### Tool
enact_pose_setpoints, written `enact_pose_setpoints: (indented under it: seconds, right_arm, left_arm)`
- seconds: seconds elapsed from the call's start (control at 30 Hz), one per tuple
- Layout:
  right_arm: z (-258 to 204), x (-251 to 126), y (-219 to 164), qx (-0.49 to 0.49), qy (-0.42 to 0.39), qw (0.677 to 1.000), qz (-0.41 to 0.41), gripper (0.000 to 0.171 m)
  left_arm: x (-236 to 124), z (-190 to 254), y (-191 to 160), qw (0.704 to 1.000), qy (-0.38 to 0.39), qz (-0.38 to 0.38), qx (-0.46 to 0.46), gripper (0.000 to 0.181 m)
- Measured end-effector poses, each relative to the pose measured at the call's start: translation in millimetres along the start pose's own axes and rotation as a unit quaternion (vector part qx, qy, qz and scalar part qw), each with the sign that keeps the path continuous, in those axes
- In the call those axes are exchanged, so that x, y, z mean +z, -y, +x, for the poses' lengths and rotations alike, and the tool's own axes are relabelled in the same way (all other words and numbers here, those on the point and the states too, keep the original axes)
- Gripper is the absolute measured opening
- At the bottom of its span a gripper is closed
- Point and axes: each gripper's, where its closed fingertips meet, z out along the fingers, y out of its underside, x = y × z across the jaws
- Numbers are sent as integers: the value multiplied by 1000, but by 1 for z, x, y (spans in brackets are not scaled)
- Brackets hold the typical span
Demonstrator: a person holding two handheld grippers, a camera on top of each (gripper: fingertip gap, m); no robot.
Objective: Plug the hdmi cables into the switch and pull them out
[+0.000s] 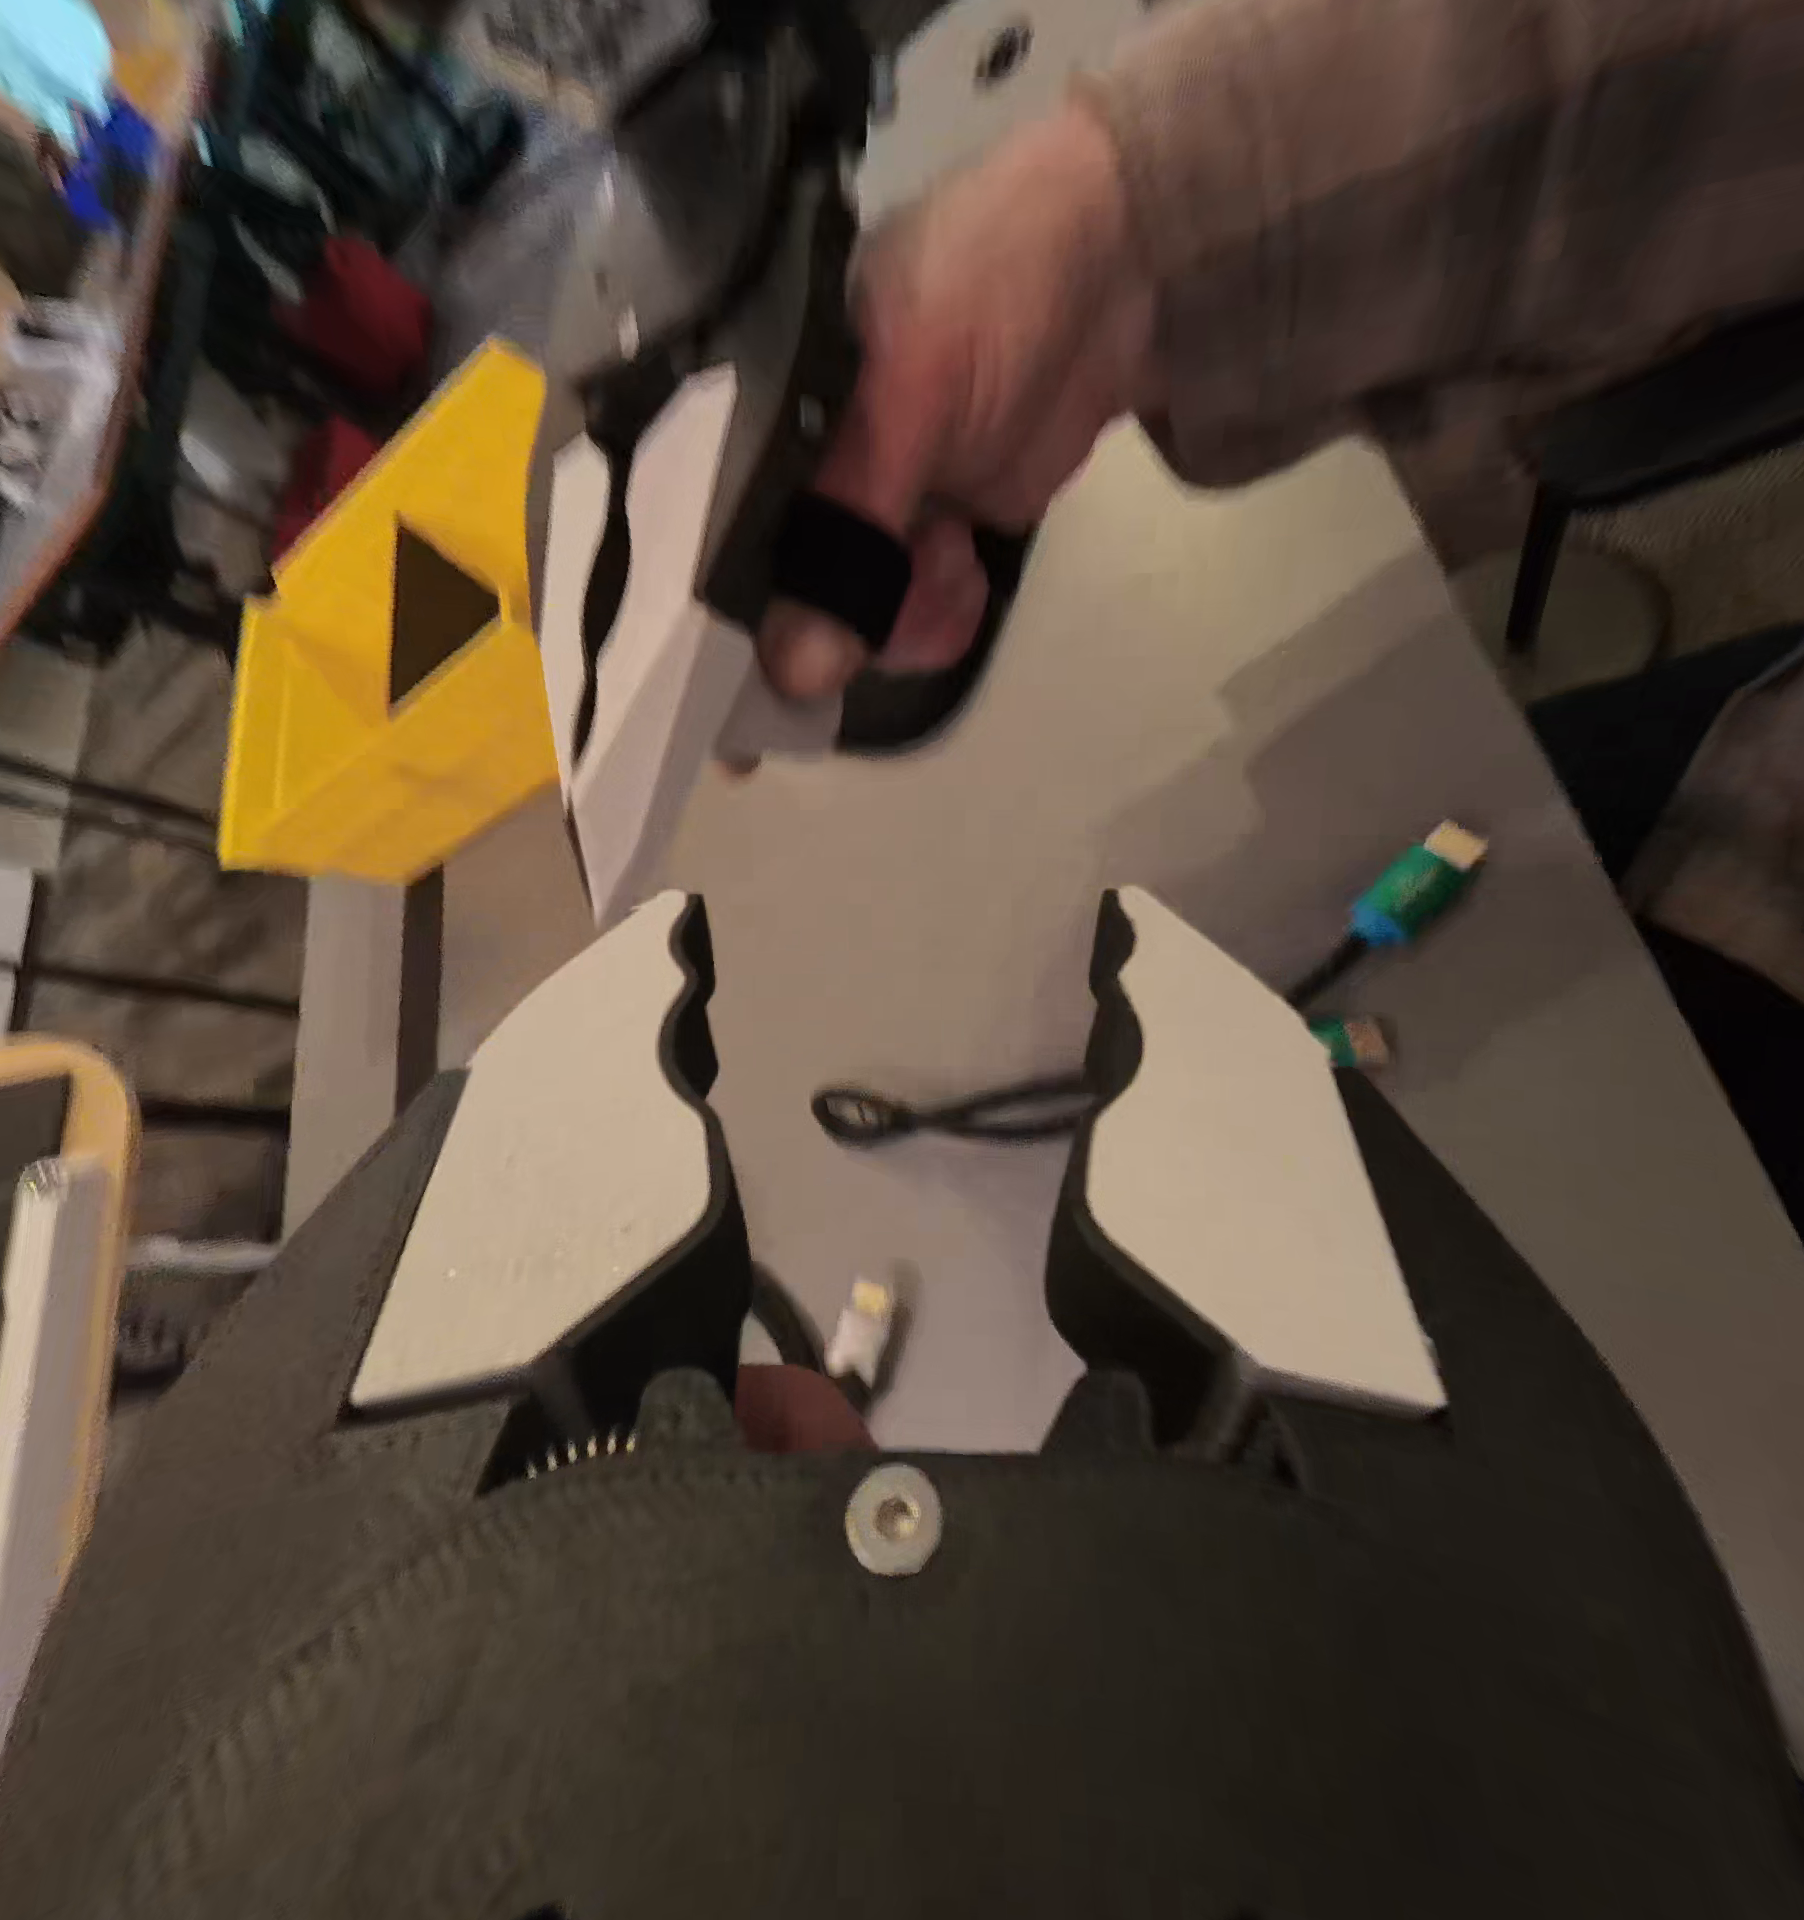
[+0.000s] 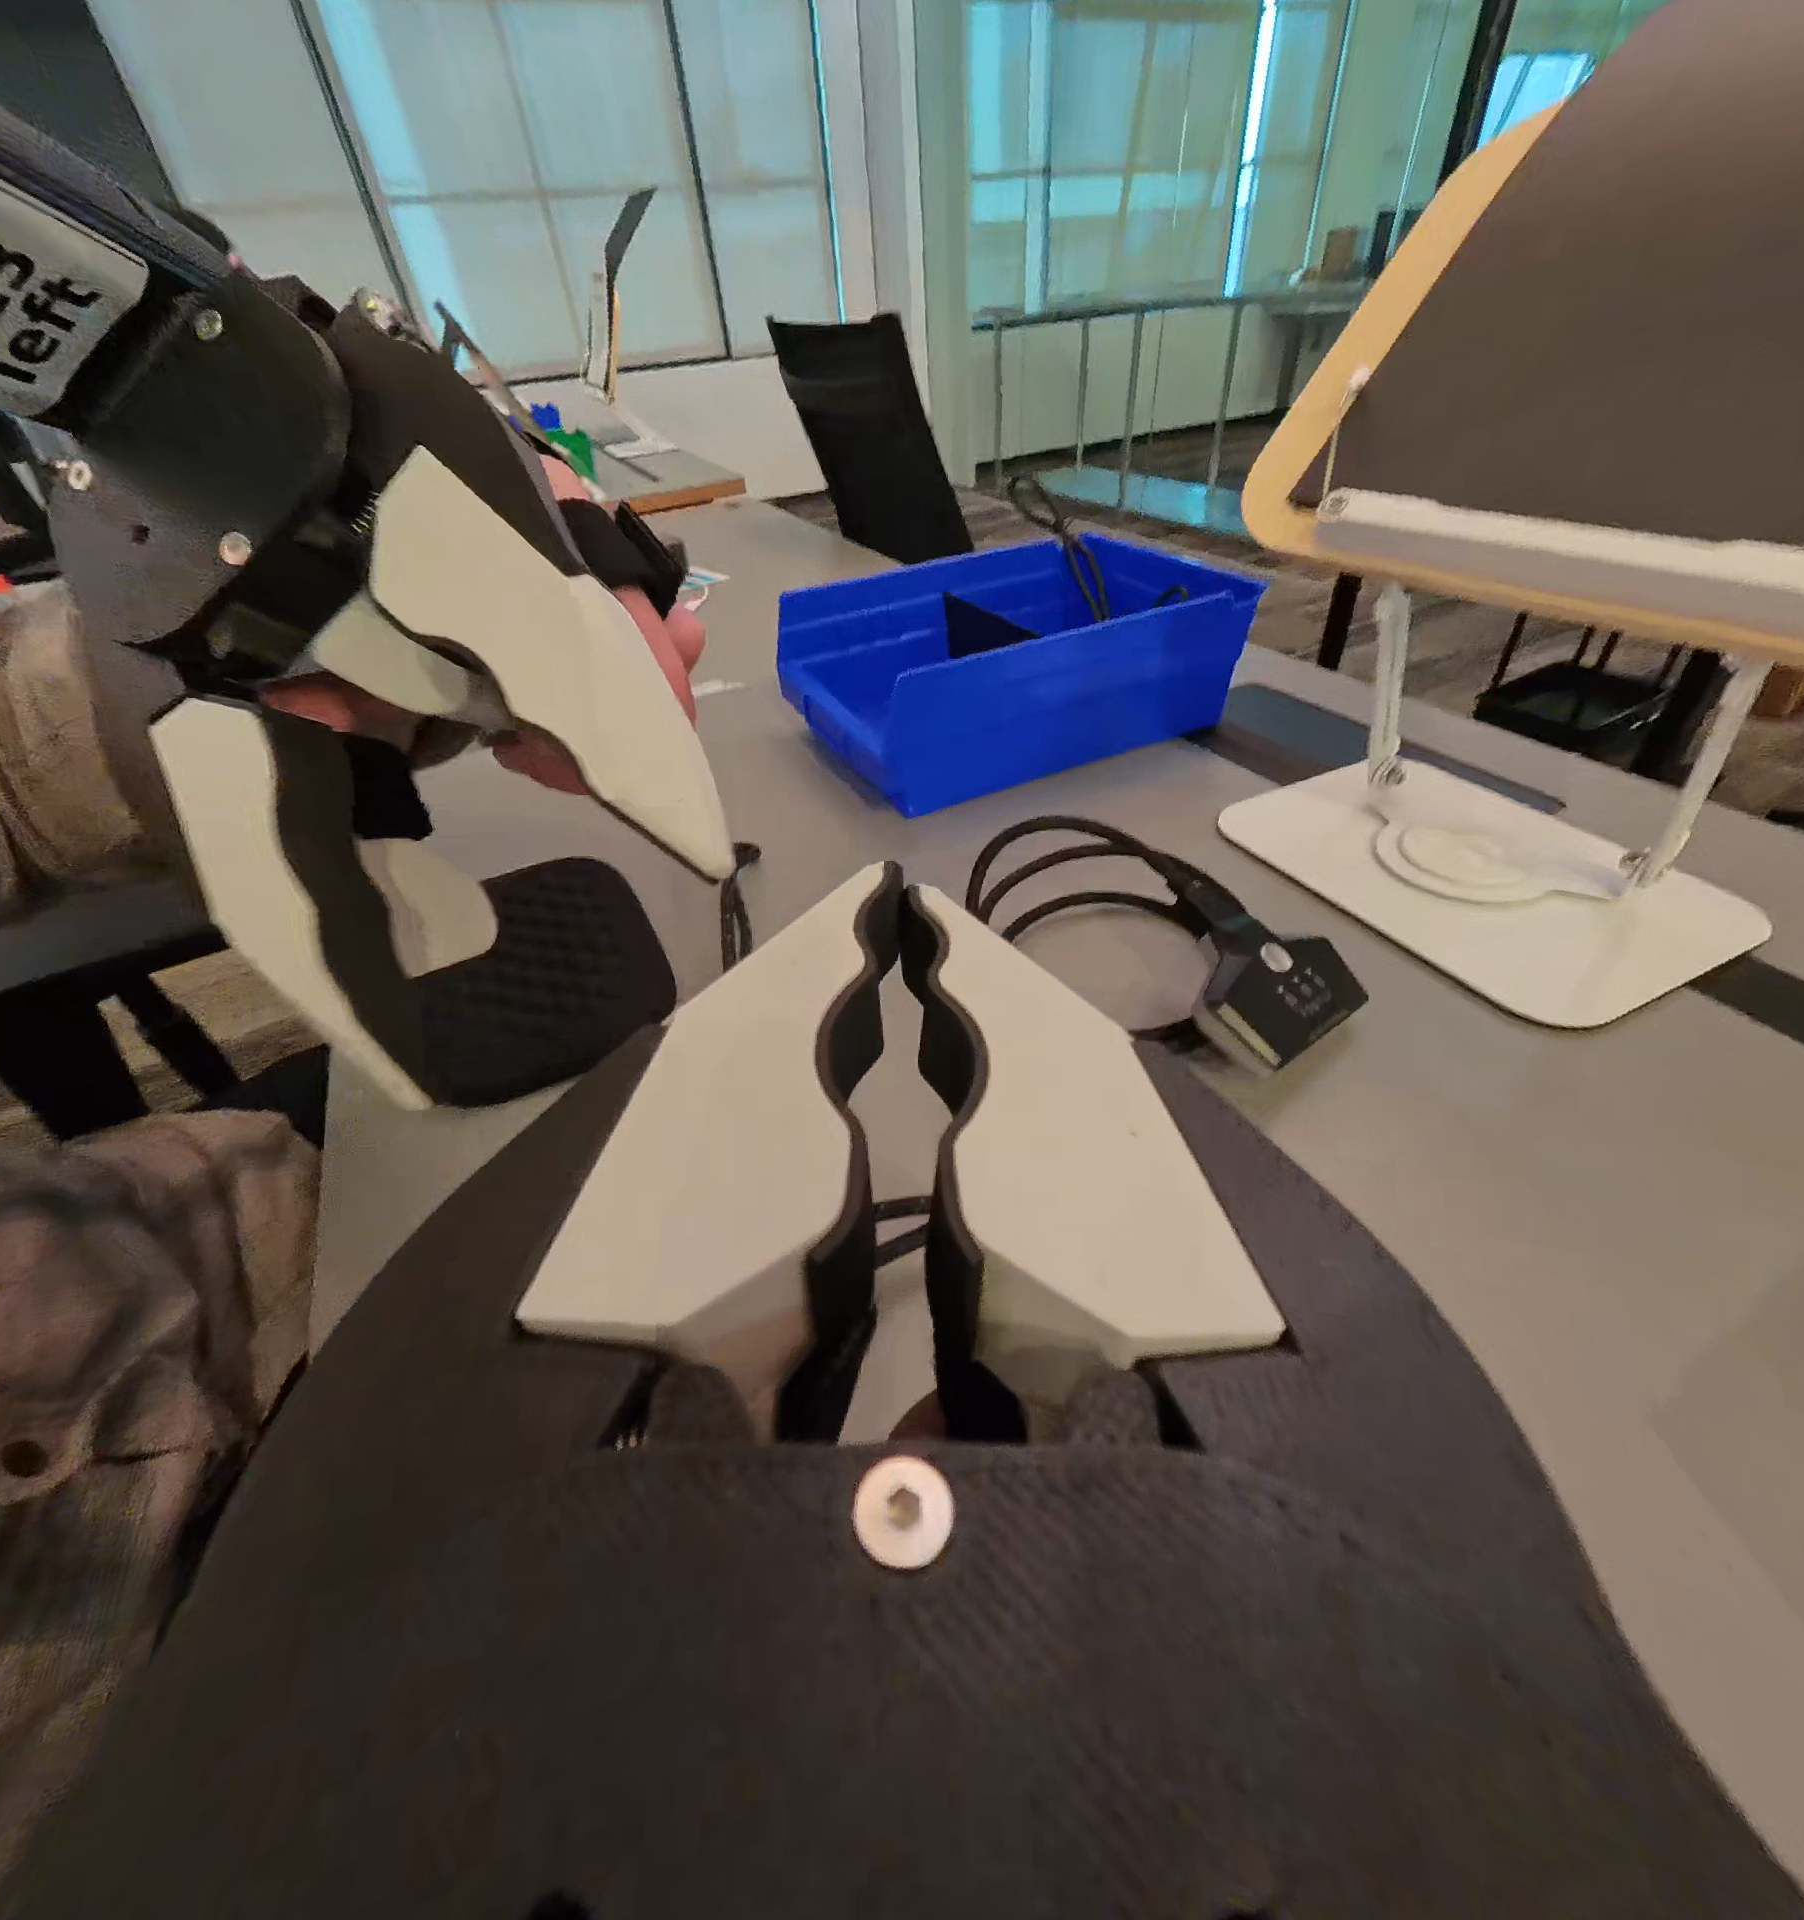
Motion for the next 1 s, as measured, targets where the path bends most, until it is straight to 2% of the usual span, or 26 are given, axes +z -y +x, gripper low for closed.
enact_pose_setpoints:
  seconds: [0.1, 0.23, 0.3, 0.37, 0.43, 0.53, 0.6, 0.7, 0.77, 0.83, 1.0]
  right_arm:
    - [9, -1, -18, -1, -9, 999, -35, 0]
    - [16, -4, -43, -30, -20, 995, -94, 3]
    - [10, -3, -61, -59, -3, 989, -137, 29]
    - [5, -1, -81, -89, 11, 978, -187, 42]
    - [3, 0, -103, -139, 16, 961, -238, 43]
    - [-2, 3, -133, -203, 30, 932, -299, 47]
    - [-5, 9, -148, -256, 37, 911, -322, 50]
    - [-5, 24, -166, -345, 29, 871, -349, 56]
    - [-7, 37, -169, -392, 21, 857, -335, 52]
    - [-5, 46, -163, -430, 0, 842, -325, 61]
    - [-1, 57, -158, -464, -21, 834, -297, 62]
  left_arm:
    - [3, 12, -38, 997, 13, -75, -24, 74]
    - [6, 34, -77, 992, 16, -115, -55, 77]
    - [8, 46, -90, 989, 2, -118, -87, 77]
    - [12, 54, -103, 985, -2, -124, -119, 77]
    - [17, 61, -114, 979, -9, -135, -154, 80]
    - [27, 69, -121, 963, -26, -137, -232, 82]
    - [32, 66, -123, 952, -25, -125, -277, 83]
    - [43, 70, -121, 933, -63, -107, -338, 83]
    - [52, 73, -124, 922, -88, -111, -360, 83]
    - [59, 72, -121, 918, -104, -103, -369, 82]
    - [69, 65, -118, 925, -134, -94, -343, 89]
